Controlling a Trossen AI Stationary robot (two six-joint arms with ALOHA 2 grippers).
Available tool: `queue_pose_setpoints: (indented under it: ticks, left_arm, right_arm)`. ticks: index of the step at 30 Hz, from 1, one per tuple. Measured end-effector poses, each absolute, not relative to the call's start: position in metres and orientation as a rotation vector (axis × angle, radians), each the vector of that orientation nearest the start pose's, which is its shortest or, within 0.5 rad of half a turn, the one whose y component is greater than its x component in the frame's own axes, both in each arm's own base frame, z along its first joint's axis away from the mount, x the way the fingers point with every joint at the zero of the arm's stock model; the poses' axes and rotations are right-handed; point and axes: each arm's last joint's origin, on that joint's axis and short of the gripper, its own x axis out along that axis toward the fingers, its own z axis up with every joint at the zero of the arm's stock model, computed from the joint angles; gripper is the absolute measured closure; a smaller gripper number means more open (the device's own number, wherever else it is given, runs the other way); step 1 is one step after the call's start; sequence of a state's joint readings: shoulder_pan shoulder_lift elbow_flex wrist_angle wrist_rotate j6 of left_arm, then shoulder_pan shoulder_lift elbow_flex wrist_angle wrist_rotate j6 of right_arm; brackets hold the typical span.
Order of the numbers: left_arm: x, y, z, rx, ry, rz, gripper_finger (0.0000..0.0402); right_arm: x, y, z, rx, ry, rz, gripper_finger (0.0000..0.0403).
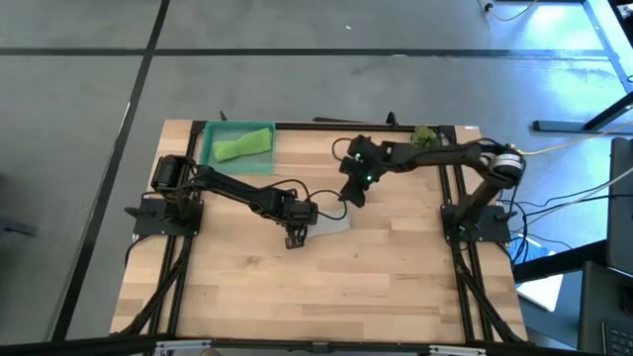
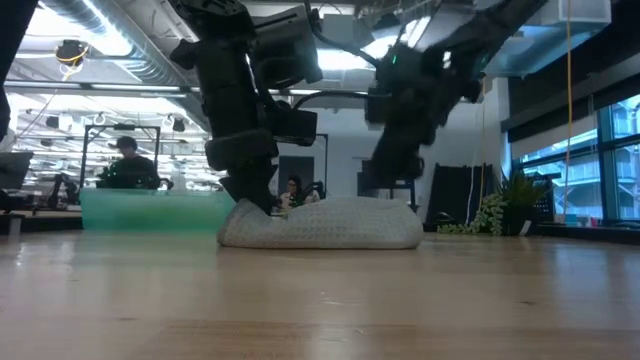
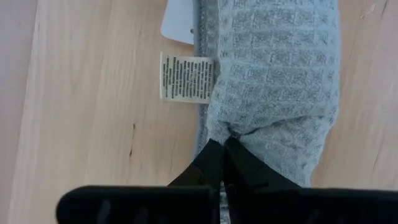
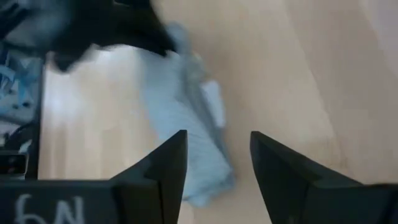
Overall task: Roll microfiber towels into tight, uniform cylinder then place into a basket
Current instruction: Roll the gray towel
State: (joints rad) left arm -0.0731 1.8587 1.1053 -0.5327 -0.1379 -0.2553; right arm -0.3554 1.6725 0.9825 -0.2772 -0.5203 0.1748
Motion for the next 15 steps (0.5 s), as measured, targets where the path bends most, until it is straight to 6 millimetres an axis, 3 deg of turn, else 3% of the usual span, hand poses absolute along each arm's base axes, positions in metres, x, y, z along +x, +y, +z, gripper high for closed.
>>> queue_pose_setpoints:
  ticks: [3,6,11,15]
  left_arm:
    - [0.341,-0.021,0.14,-0.087,1.26,0.221,0.0401]
    - [0.341,-0.021,0.14,-0.086,1.259,0.222,0.0402]
    - [0.341,-0.021,0.14,-0.085,1.259,0.224,0.0402]
    - [0.341,-0.021,0.14,-0.085,1.259,0.224,0.0402]
  right_arm:
    - [0.31,-0.083,0.202,0.458,0.832,0.157,0.0228]
    - [0.314,-0.061,0.208,0.379,0.794,0.243,0.0228]
    - [0.319,-0.032,0.185,0.284,0.772,0.35,0.0228]
    - [0.322,-0.026,0.163,0.264,0.749,0.366,0.0229]
